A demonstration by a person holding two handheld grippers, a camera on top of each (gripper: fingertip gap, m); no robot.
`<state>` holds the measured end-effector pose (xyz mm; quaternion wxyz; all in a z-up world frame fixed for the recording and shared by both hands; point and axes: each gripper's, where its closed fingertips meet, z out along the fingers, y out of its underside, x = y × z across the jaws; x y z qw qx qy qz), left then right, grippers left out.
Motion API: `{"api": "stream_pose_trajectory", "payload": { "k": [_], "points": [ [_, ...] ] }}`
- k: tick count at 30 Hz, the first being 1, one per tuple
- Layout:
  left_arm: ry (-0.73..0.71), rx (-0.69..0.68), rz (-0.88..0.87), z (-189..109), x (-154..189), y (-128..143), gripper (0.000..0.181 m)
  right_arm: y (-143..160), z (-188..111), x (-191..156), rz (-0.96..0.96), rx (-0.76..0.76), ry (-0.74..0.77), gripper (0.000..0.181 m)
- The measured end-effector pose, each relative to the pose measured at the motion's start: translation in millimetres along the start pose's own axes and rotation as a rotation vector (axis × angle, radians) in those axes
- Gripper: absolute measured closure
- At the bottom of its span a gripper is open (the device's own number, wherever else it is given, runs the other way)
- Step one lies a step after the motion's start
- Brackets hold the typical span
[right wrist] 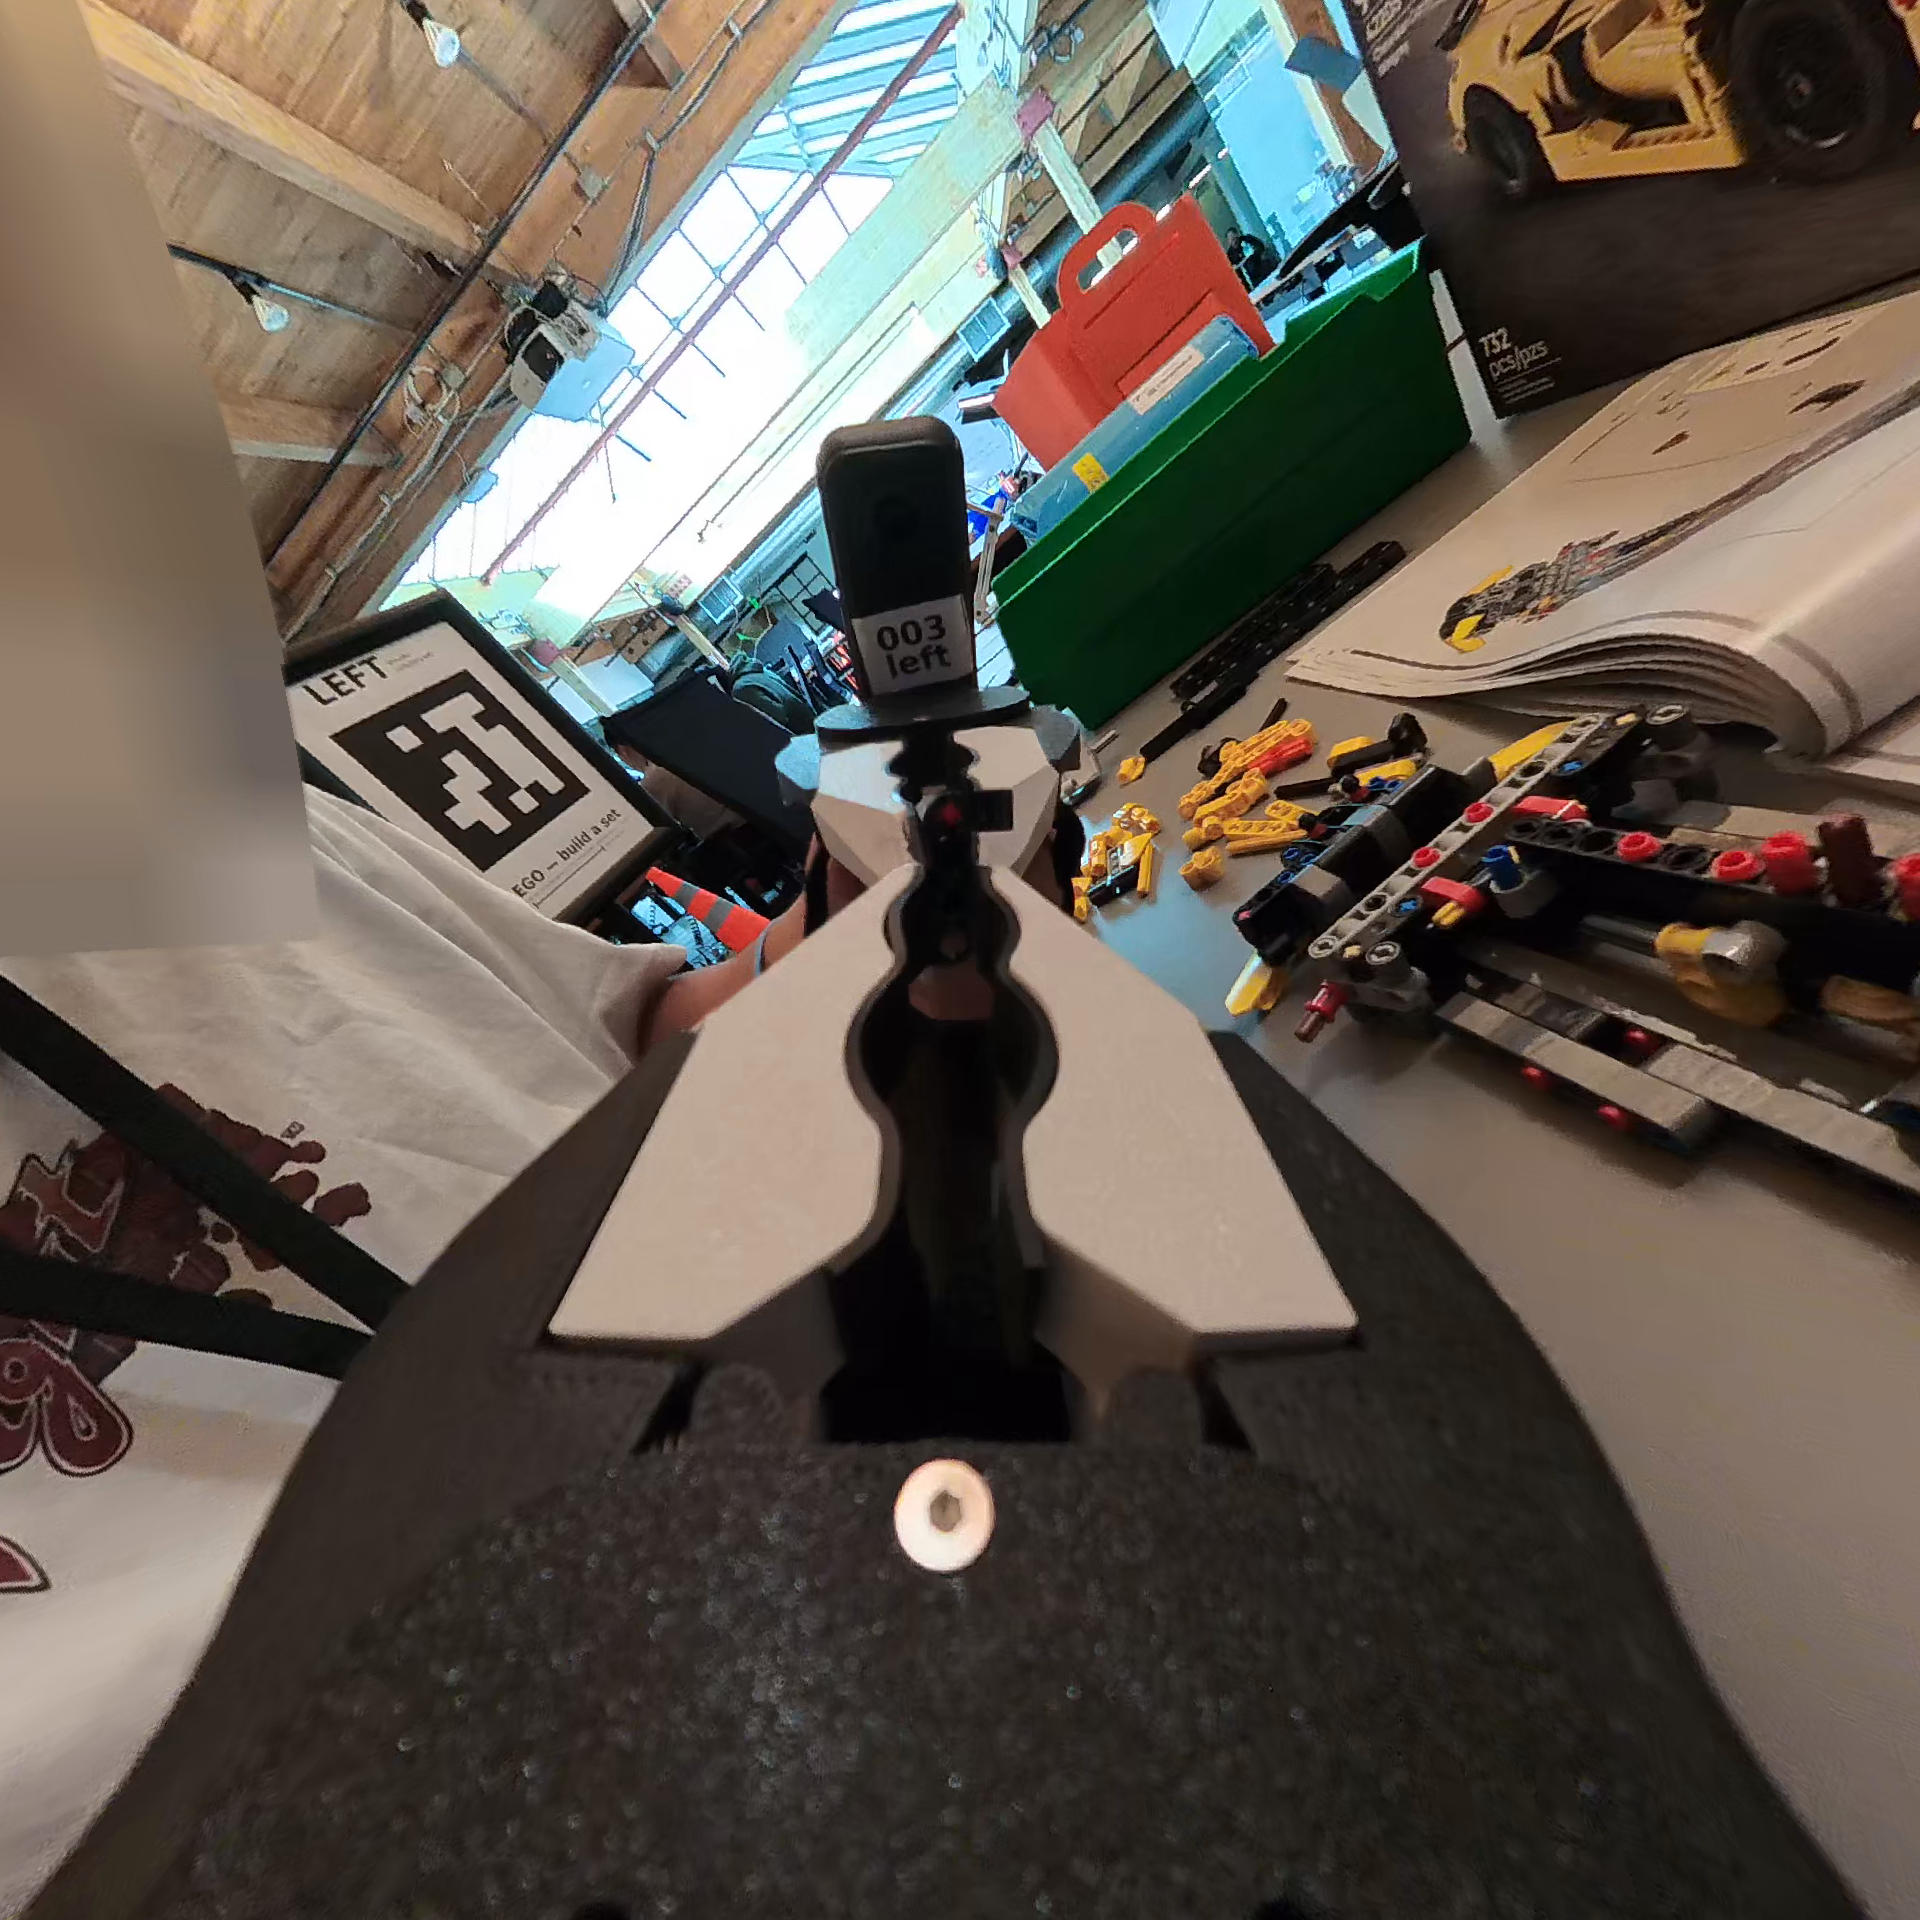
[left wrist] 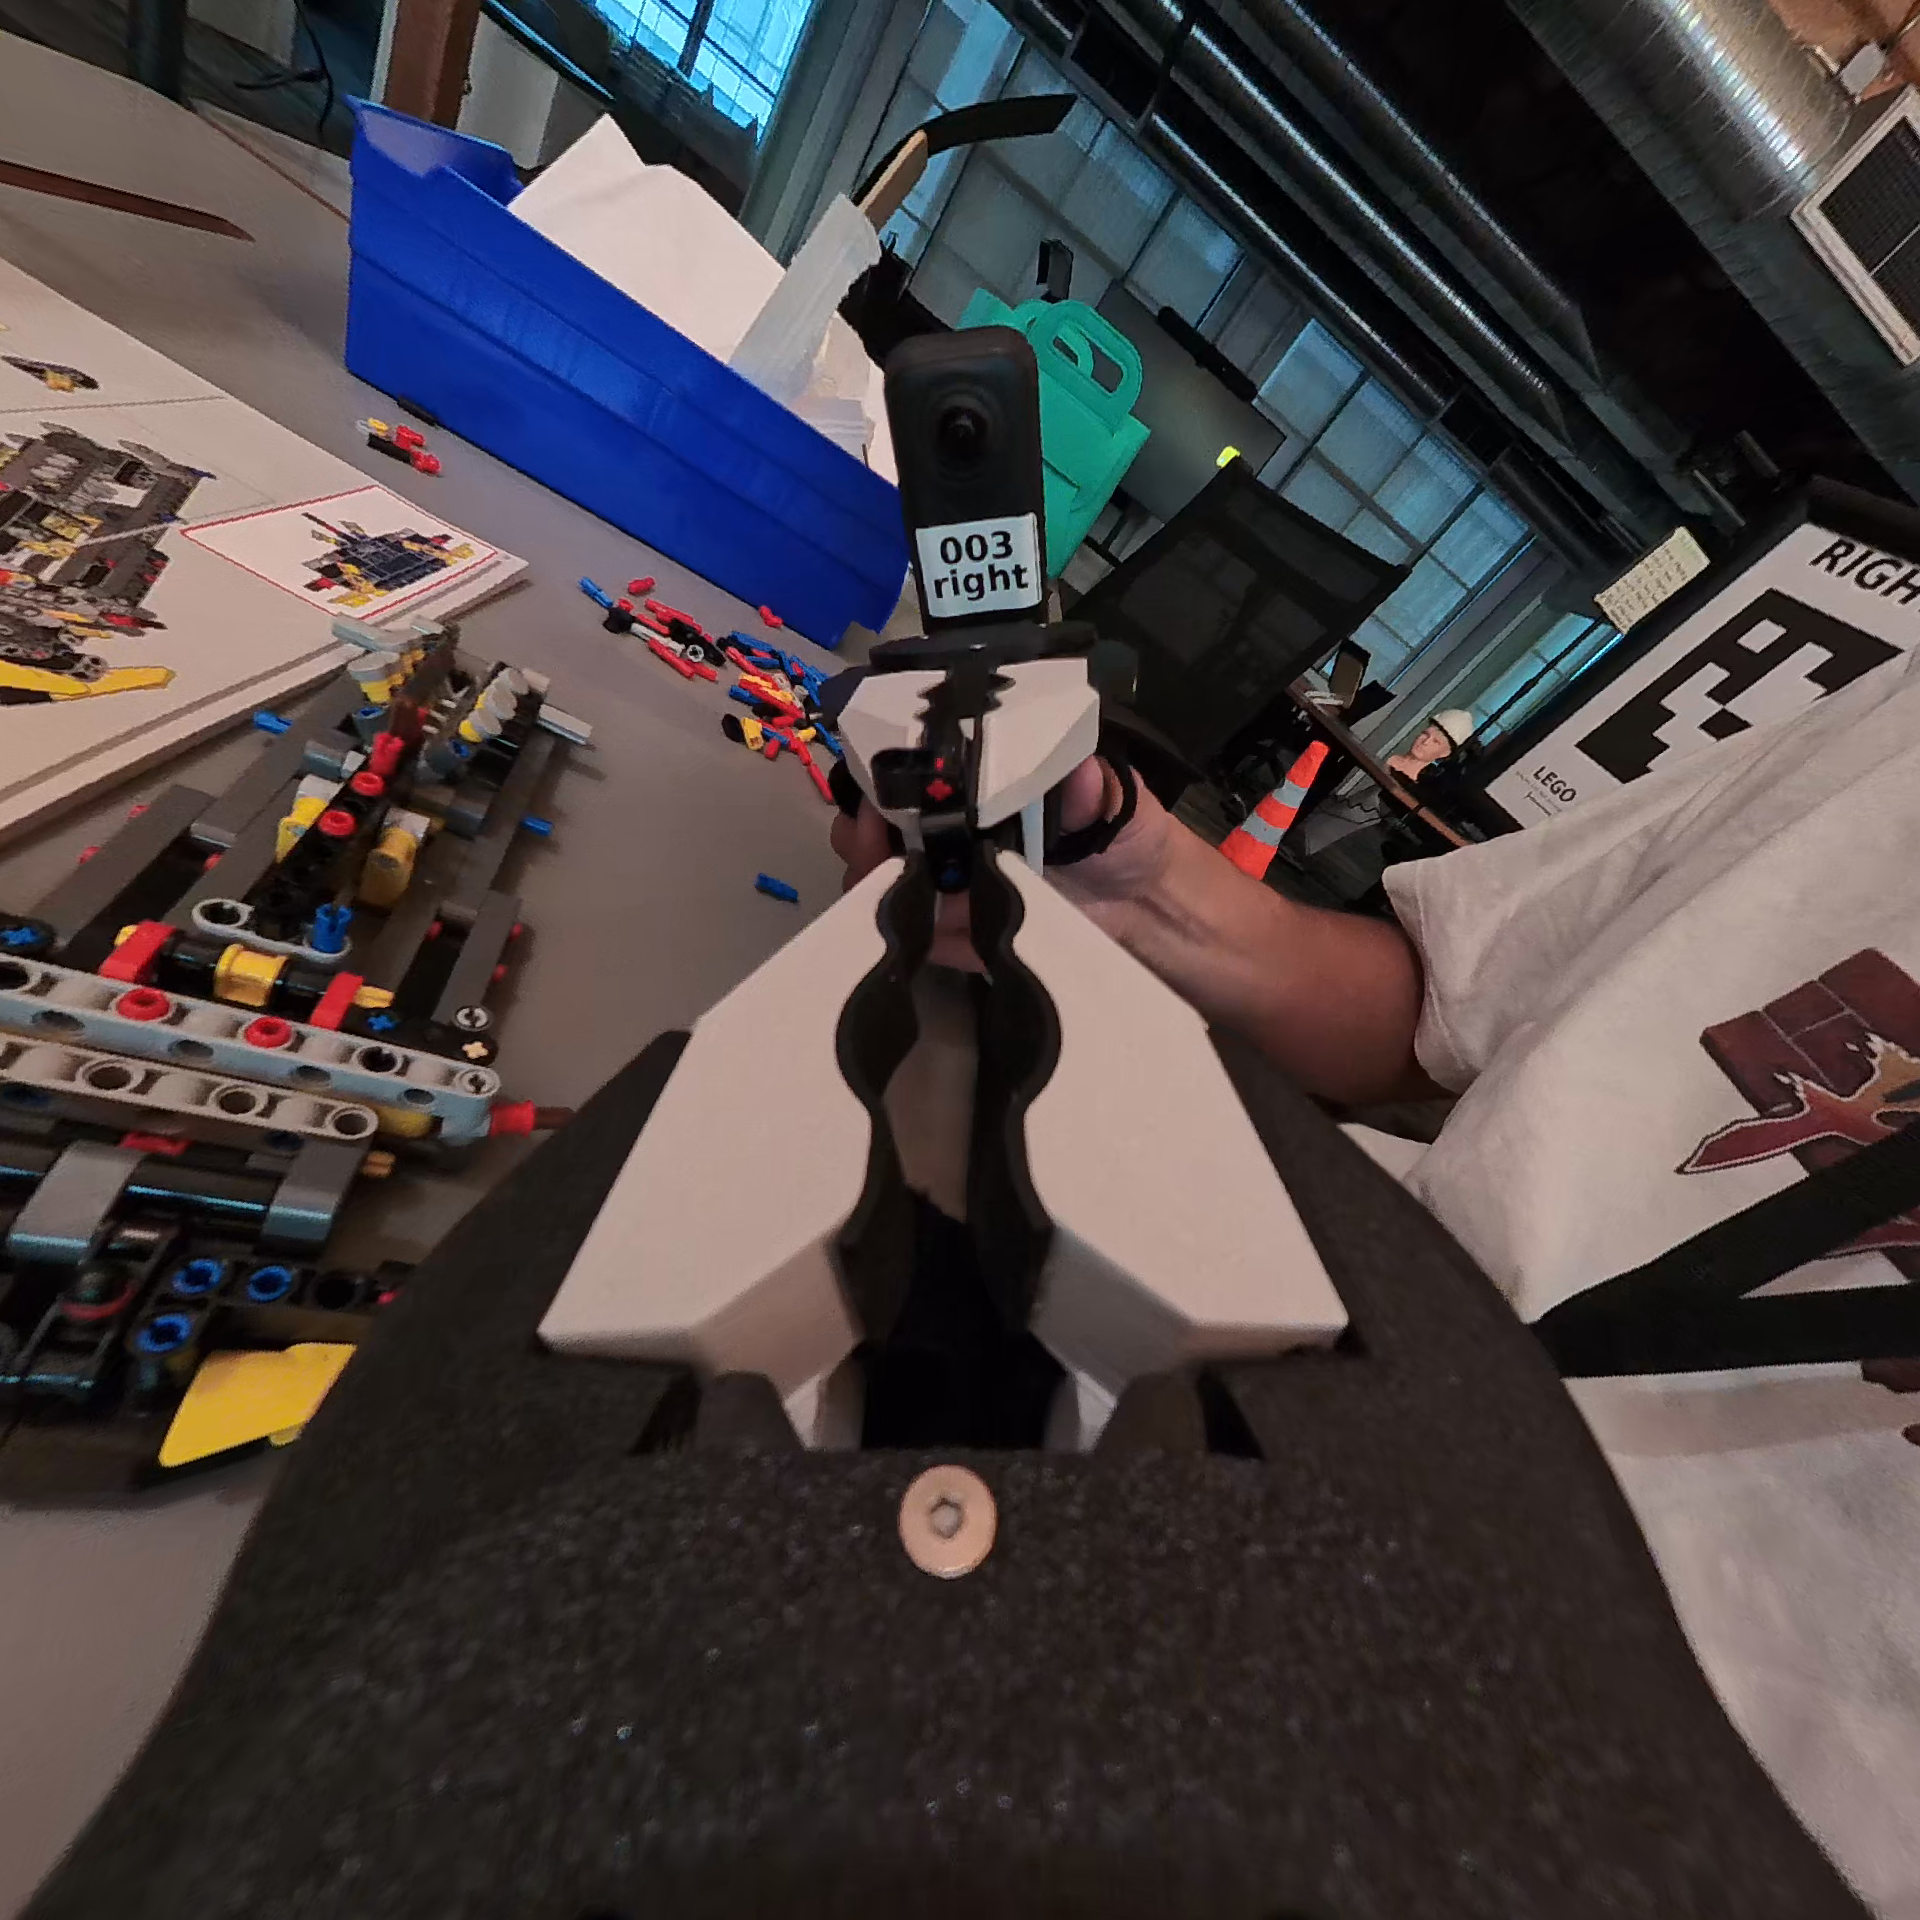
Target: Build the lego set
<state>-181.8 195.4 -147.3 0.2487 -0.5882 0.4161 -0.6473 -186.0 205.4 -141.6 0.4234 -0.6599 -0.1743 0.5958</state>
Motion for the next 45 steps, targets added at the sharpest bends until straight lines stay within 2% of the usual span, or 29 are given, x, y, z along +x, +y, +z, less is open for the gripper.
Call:
{"api": "stream_pose_trajectory", "payload": {
  "k": [6, 10, 14, 24, 30, 31, 33, 35, 40, 42, 44, 45],
  "points": [
    [-0.006, 0.036, 0.012, -2, 0, -6, 0.176, -6, 2, -1, 0.021, 0.052, -0.003, 0.175],
    [-0.018, 0.105, 0.038, -2, 2, -15, 0.176, -16, 4, -4, 0.088, 0.143, -0.046, 0.175],
    [-0.037, 0.123, 0.046, -2, 1, -17, 0.176, -18, 4, -3, 0.017, 0.153, -0.009, 0.175],
    [-0.050, 0.137, 0.090, 3, 5, -19, 0.176, -20, 5, -8, 0.040, 0.176, -0.058, 0.175],
    [-0.034, 0.145, 0.046, 1, 3, -20, 0.176, -21, 7, -6, -0.028, 0.177, -0.024, 0.175],
    [-0.030, 0.148, 0.032, 1, 3, -20, 0.176, -21, 7, -5, -0.032, 0.169, -0.018, 0.174],
    [-0.033, 0.174, -0.002, -2, -1, -24, 0.176, -23, 5, -5, -0.057, 0.158, 0.004, 0.155],
    [-0.026, 0.216, -0.061, -8, -5, -29, 0.175, -24, 2, -1, -0.189, 0.134, 0.105, 0.154],
    [0.014, 0.272, -0.173, -13, -10, -35, 0.176, -21, 11, 13, -0.766, 0.002, 0.496, 0.148],
    [0.042, 0.279, -0.204, -12, -9, -36, 0.176, -21, 15, 15, -0.930, -0.032, 0.618, 0.153],
    [0.069, 0.275, -0.220, -11, -6, -36, 0.176, -37, 8, 9, -1.046, 0.079, 0.749, 0.164],
    [0.087, 0.282, -0.228, -10, -3, -37, 0.176, -38, 9, 5, -1.128, 0.092, 0.760, 0.168]
  ]
}}
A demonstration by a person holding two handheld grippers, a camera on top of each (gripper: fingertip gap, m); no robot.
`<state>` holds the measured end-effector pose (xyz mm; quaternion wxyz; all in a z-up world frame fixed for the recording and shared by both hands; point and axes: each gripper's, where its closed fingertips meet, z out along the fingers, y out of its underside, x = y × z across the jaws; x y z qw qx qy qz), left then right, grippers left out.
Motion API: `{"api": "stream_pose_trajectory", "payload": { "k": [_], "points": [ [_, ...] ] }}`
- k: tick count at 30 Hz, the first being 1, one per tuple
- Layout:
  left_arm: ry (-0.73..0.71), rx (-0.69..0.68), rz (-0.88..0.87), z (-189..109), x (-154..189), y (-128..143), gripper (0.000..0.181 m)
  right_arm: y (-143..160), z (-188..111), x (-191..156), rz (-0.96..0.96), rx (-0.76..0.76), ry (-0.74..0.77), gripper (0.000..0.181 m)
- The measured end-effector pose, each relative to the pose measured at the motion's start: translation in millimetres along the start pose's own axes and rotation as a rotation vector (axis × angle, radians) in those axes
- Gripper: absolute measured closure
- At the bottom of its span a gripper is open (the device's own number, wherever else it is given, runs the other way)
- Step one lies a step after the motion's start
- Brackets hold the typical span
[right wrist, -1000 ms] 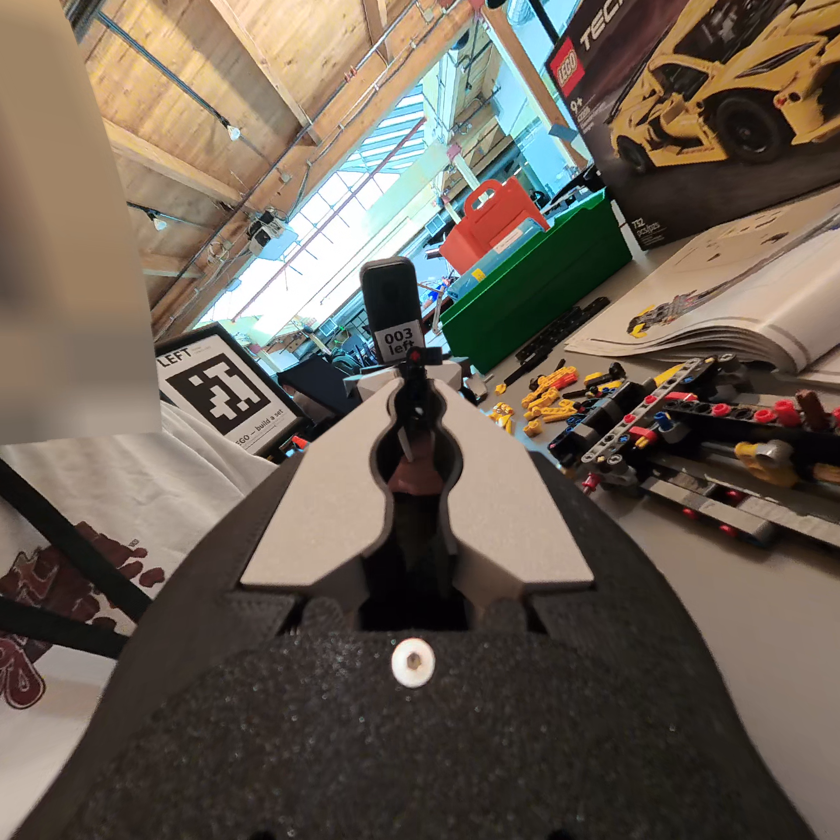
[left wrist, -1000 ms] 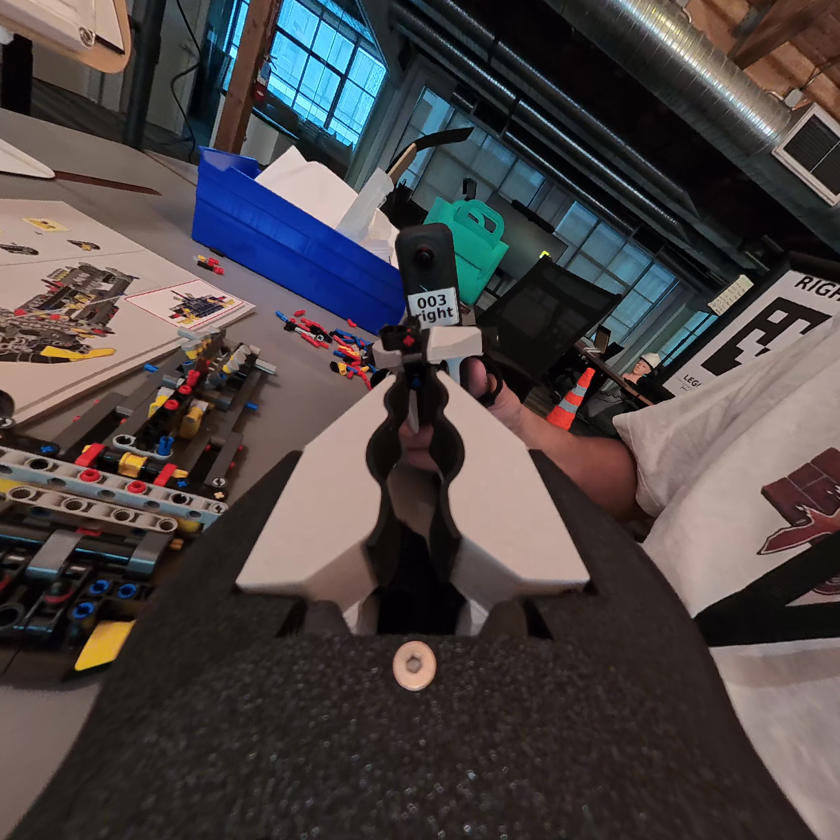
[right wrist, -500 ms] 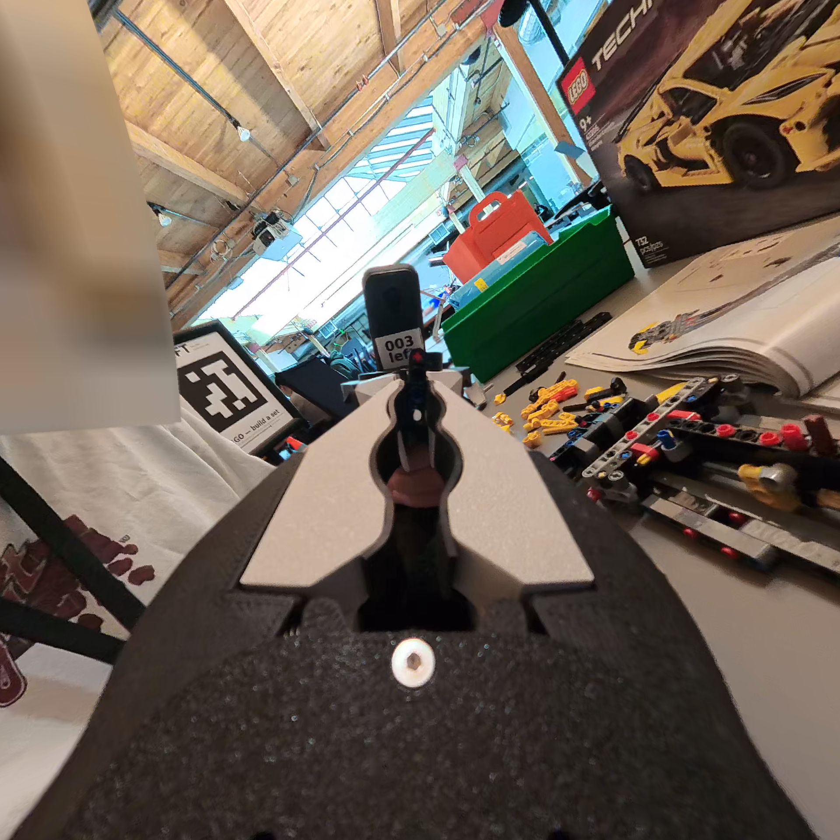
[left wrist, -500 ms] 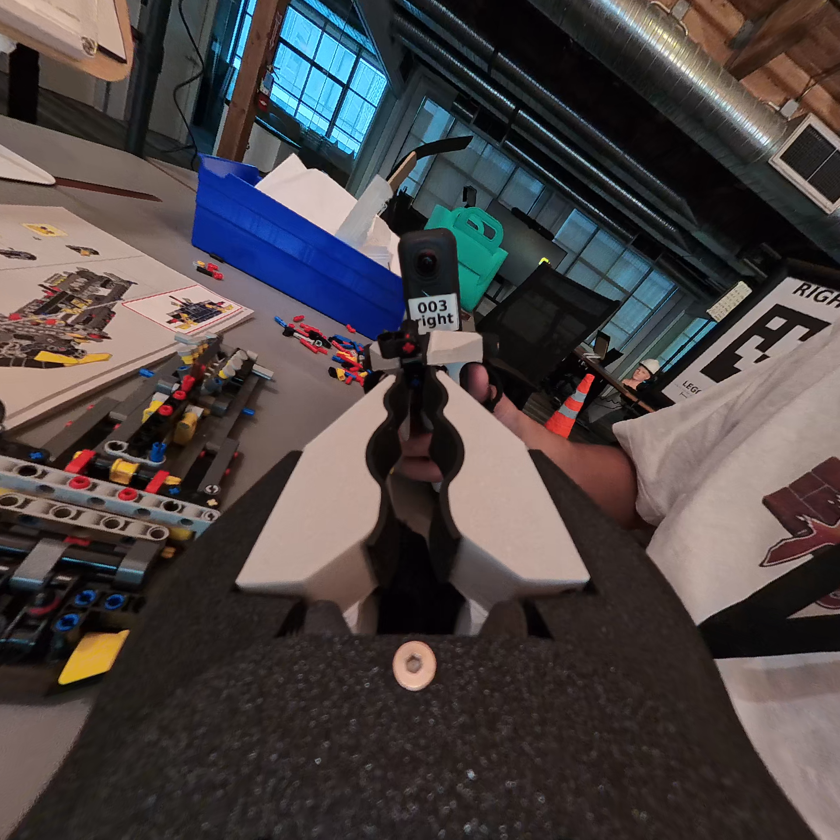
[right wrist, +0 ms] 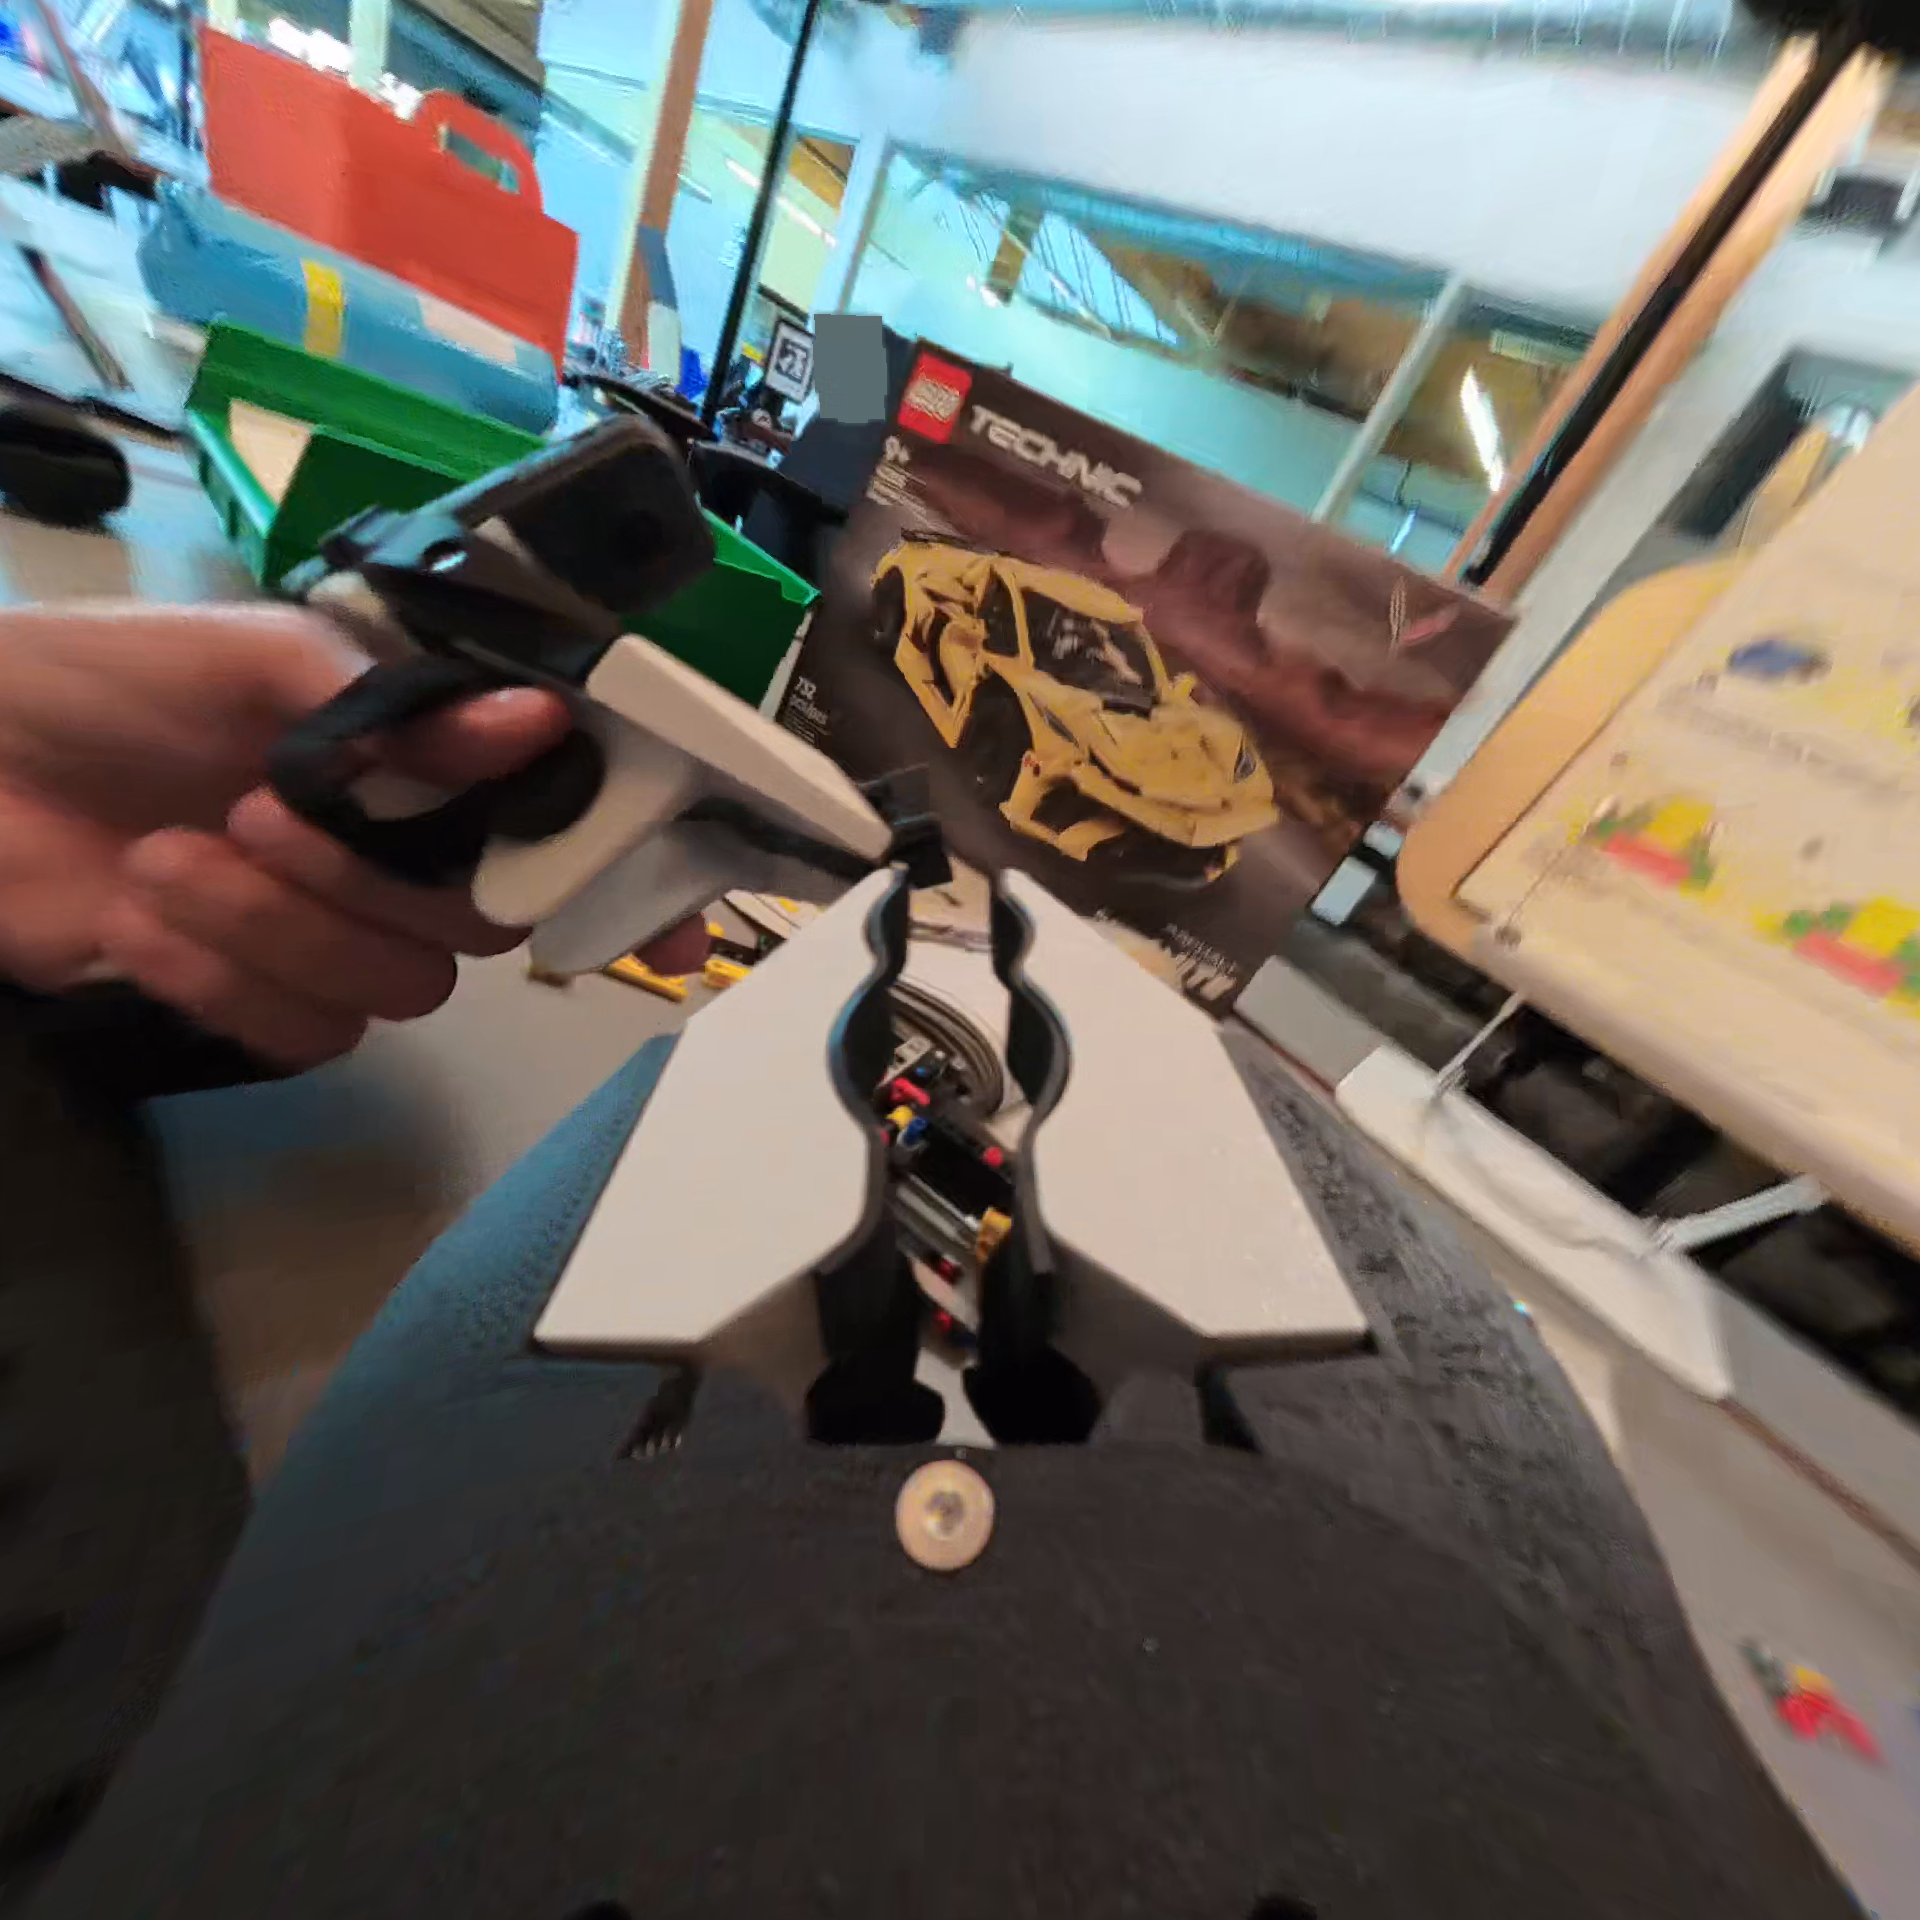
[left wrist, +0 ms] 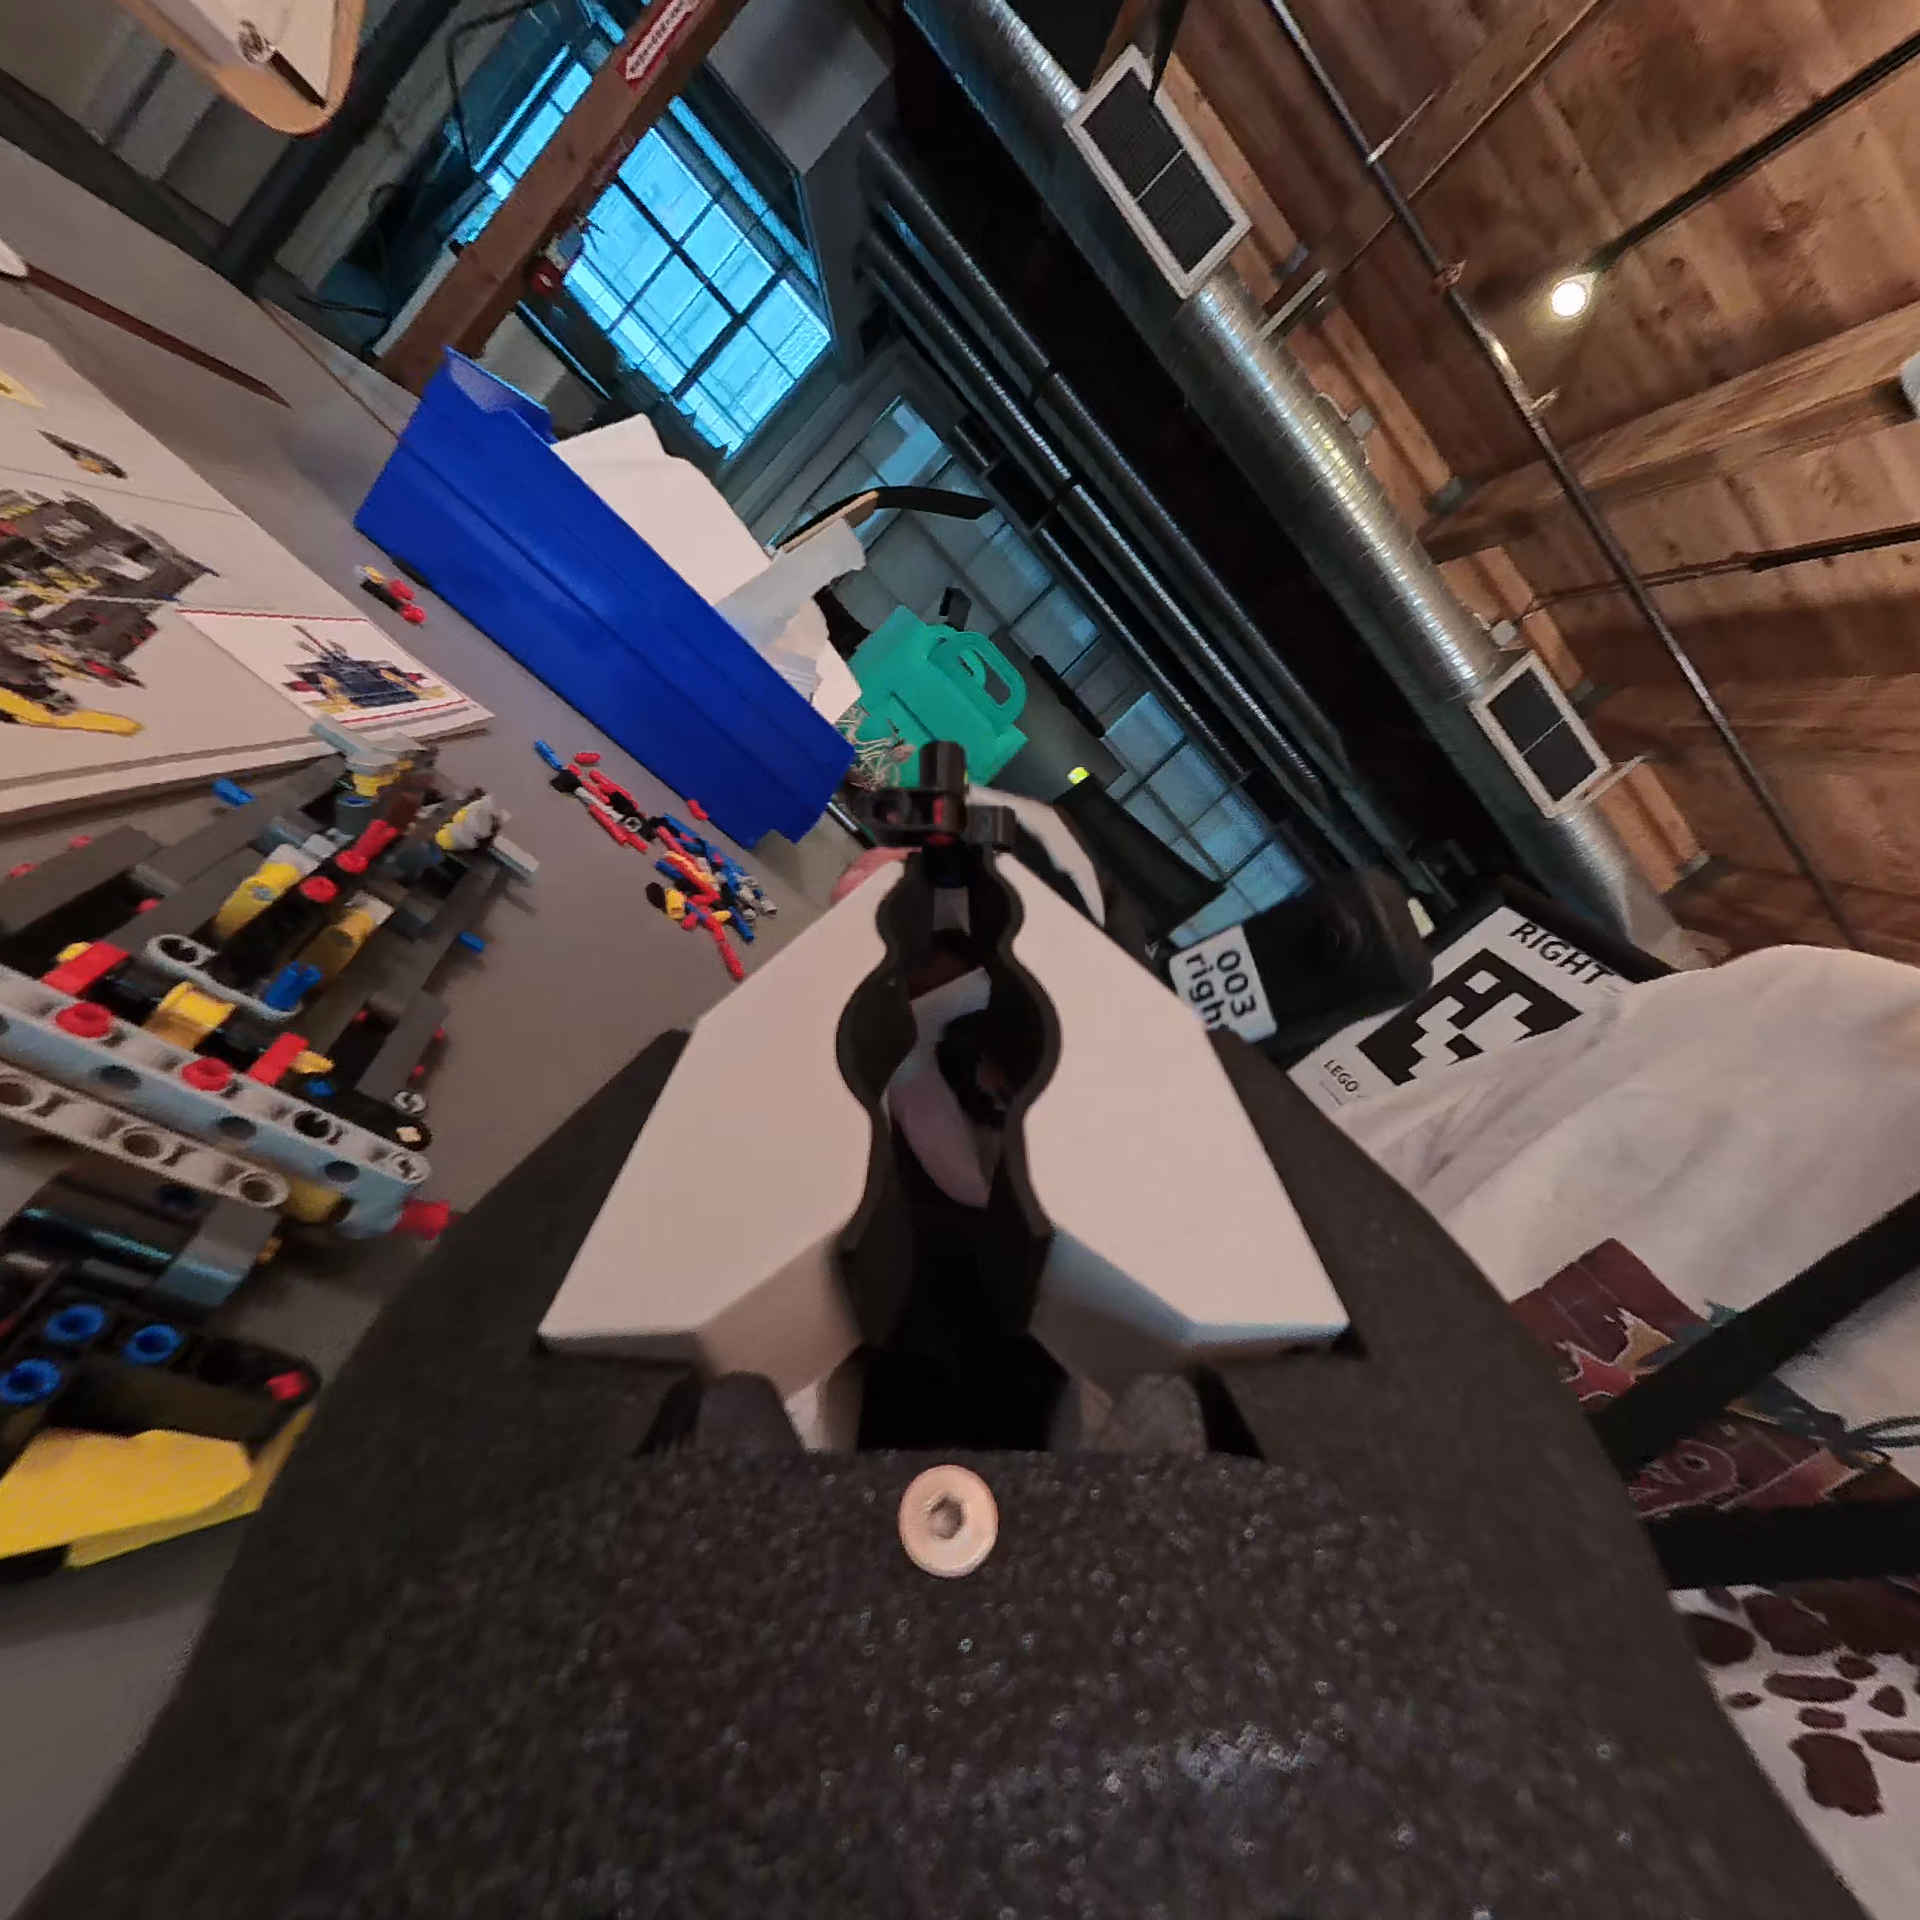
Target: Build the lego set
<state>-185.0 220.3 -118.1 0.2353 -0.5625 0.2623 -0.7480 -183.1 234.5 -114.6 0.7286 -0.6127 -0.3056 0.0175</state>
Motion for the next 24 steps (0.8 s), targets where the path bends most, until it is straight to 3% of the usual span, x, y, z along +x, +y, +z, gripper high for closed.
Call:
{"api": "stream_pose_trajectory", "payload": {
  "k": [1, 8, 13, 24],
  "points": [
    [0.008, 0.003, -0.012, 0, 1, 0, 0.176, -1, 0, -3, -0.040, -0.001, 0.010, 0.175],
    [0.020, -0.006, -0.070, 0, -2, 2, 0.176, 3, -2, -4, -0.074, -0.015, 0.043, 0.174],
    [0.020, -0.007, -0.112, -1, -5, 3, 0.176, 11, -2, -19, -0.116, -0.075, -0.029, 0.146],
    [0.034, -0.134, -0.069, 7, 2, 22, 0.176, 9, -7, -17, -0.233, -0.066, -0.027, 0.155]
  ]
}}
